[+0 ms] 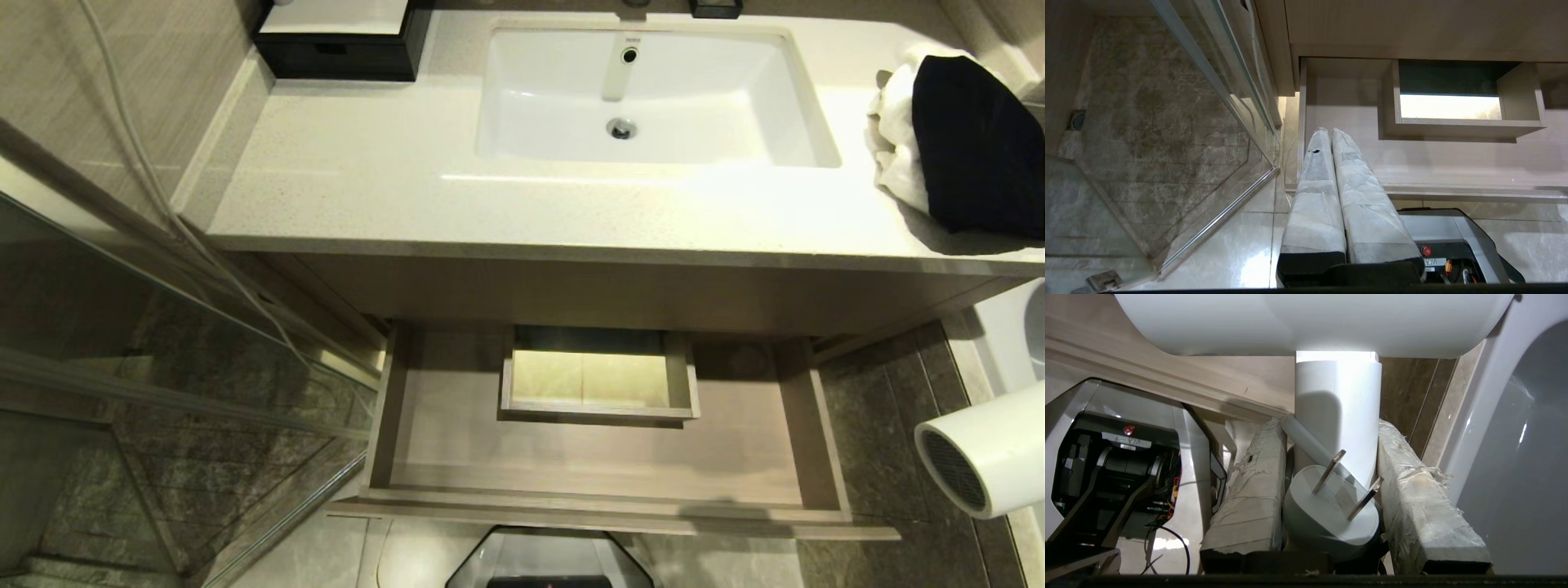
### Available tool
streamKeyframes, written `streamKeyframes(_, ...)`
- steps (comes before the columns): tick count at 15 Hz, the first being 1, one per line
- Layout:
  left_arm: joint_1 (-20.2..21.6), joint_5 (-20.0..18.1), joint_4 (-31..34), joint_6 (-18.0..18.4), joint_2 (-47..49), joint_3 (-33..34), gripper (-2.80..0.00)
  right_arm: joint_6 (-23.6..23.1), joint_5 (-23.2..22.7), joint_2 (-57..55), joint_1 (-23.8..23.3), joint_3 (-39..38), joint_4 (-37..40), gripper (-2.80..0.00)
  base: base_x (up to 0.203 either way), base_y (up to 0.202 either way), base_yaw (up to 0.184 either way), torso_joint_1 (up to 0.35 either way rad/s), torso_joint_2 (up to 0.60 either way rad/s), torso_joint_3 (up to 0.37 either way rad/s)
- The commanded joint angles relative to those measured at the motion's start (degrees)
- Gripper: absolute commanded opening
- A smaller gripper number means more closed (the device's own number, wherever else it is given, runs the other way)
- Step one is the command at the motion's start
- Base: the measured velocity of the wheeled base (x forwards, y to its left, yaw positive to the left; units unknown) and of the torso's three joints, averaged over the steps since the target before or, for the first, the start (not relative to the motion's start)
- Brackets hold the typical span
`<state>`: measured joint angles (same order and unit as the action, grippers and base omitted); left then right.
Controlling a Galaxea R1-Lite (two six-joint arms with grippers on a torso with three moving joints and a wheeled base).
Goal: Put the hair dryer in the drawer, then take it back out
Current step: Place it on the countertop
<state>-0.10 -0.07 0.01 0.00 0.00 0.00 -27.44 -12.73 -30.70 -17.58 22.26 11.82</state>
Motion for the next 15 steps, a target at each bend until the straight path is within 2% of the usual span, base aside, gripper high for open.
streamKeyframes(1, 0.0, 0.0, 0.0, 0.0, 0.0, 0.1, -2.8, -0.2, -0.1, -0.2, 0.2, 0.0, 0.1, -2.8, 0.0, 0.0, 0.0, 0.0, 0.0, 0.0)
streamKeyframes(10, 0.0, 0.0, 0.0, 0.0, 0.0, 0.1, -2.8, -1.0, 0.2, -0.2, 0.2, -0.4, 0.5, -2.8, 0.001, 0.007, -0.151, 0.003, 0.0, 0.0)
streamKeyframes(15, 0.0, 0.0, 0.0, 0.0, 0.0, 0.1, -2.8, -1.0, 0.2, -0.2, 0.2, -0.3, 0.5, -2.8, 0.0, 0.0, -0.012, 0.002, 0.0, 0.001)
